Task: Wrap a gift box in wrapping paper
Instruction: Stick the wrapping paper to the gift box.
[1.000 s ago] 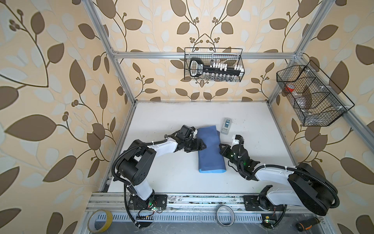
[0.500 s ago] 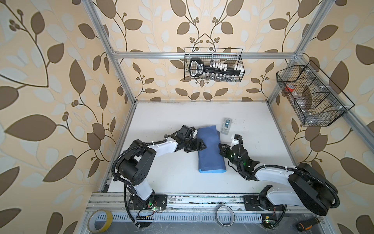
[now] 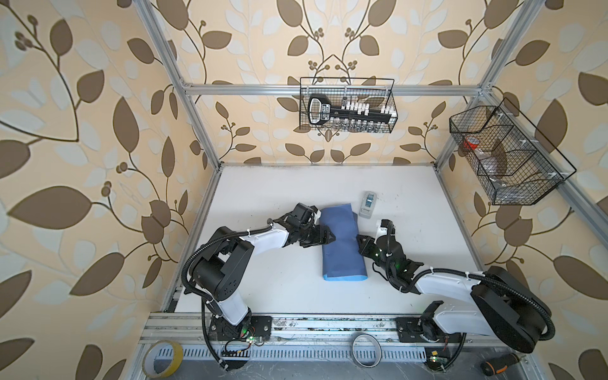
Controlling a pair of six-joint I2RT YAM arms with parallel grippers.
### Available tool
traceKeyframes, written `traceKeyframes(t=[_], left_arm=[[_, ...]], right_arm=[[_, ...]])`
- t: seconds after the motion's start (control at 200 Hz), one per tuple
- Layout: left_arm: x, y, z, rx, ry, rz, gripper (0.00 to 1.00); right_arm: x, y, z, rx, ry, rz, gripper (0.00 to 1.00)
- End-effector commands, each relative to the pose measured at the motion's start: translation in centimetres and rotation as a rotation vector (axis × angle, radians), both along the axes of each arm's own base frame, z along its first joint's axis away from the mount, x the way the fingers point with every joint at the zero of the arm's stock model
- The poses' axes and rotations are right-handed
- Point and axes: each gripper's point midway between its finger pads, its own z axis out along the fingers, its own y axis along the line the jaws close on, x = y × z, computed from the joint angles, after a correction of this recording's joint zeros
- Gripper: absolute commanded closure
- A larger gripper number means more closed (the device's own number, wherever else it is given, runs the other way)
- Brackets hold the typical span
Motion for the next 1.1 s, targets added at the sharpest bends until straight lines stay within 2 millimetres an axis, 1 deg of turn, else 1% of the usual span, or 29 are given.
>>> traceKeyframes(t=[0.0,0.22,0.45,0.63,0.755,0.825,0.96,1.095], left_arm=[[-2.2,2.9,-4.4,0.166,0.105,0.016,0.21],[-2.1,3.0,-4.4,0.165,0.104,0.017,0.21],[-2.2,2.9,-4.5,0.167,0.106,0.016,0.21],[-2.1,3.0,-4.5,0.168,0.106,0.016,0.21],[-2.1,2.9,-4.4,0.167,0.105,0.017,0.21],[-2.1,2.9,-4.4,0.166,0.105,0.015,0.21],[-2.1,3.0,-4.4,0.168,0.105,0.018,0.21],[-2.1,2.9,-4.4,0.169,0.105,0.018,0.21]], right_arm=[[-1.0,-1.0,-2.5,-0.083,0.077,-0.001,0.80],[-1.0,-1.1,-2.6,-0.095,0.083,0.001,0.74],[-1.1,-2.6,-2.9,-0.096,0.108,-0.006,0.63],[-1.3,-4.5,-1.6,-0.113,0.096,-0.016,0.58],[-1.7,-5.4,0.4,-0.187,0.061,-0.005,0.55],[-1.8,-5.3,1.7,-0.235,0.049,0.019,0.55],[-1.8,-3.8,3.6,-0.319,0.050,0.098,0.54],[-1.3,-2.0,4.3,-0.408,0.091,0.165,0.57]])
